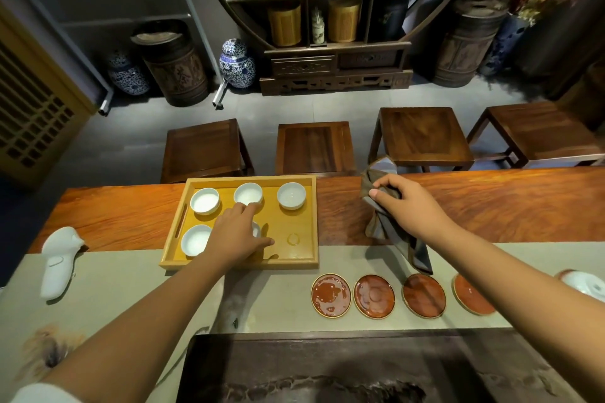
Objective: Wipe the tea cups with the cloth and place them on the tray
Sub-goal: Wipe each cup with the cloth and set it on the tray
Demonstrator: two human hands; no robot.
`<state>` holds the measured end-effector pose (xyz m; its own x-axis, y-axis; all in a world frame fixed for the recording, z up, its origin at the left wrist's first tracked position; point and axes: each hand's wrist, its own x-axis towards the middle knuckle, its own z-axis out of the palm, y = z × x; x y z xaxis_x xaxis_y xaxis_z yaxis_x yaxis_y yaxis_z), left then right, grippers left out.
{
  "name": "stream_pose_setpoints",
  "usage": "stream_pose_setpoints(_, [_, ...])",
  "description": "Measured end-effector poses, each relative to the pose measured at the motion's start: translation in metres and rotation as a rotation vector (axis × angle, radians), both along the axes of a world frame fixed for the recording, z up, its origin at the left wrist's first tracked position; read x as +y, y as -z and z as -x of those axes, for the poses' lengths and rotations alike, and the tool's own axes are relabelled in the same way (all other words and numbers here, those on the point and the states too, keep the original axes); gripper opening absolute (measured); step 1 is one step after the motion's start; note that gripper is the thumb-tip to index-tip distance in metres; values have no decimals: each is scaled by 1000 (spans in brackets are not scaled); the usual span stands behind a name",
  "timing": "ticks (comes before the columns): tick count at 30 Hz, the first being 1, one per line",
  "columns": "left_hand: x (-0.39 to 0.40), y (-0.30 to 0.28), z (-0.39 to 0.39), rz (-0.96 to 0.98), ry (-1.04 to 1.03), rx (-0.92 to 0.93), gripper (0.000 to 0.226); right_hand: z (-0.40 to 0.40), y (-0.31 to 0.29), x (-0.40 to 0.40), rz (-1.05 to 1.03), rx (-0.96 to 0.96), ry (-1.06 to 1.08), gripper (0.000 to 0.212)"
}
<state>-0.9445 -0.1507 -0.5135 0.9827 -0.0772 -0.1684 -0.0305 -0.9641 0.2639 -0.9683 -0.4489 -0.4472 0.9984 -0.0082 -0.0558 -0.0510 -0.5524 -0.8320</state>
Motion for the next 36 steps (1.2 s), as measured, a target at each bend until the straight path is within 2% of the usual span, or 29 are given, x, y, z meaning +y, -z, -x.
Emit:
stream_pose_setpoints(10, [-89,-16,6,35,109,-72,72,32,-18,-65,-10,-26,73,5])
stream_pose_setpoints(20, [-247,-24,36,150,356,-61,70,83,-27,-191,67,-4,207,6])
stream_pose_setpoints(28, [-373,-5,82,250,488,44,65,125,-24,-279,96,17,311,8])
stream_pose_setpoints(32, [-419,12,100,294,532,125,66,140,-21,-306,91,43,343,15])
stream_pose_setpoints(36, [-452,26,108,303,552,173,70,154,-12,-329,78,69,385,11])
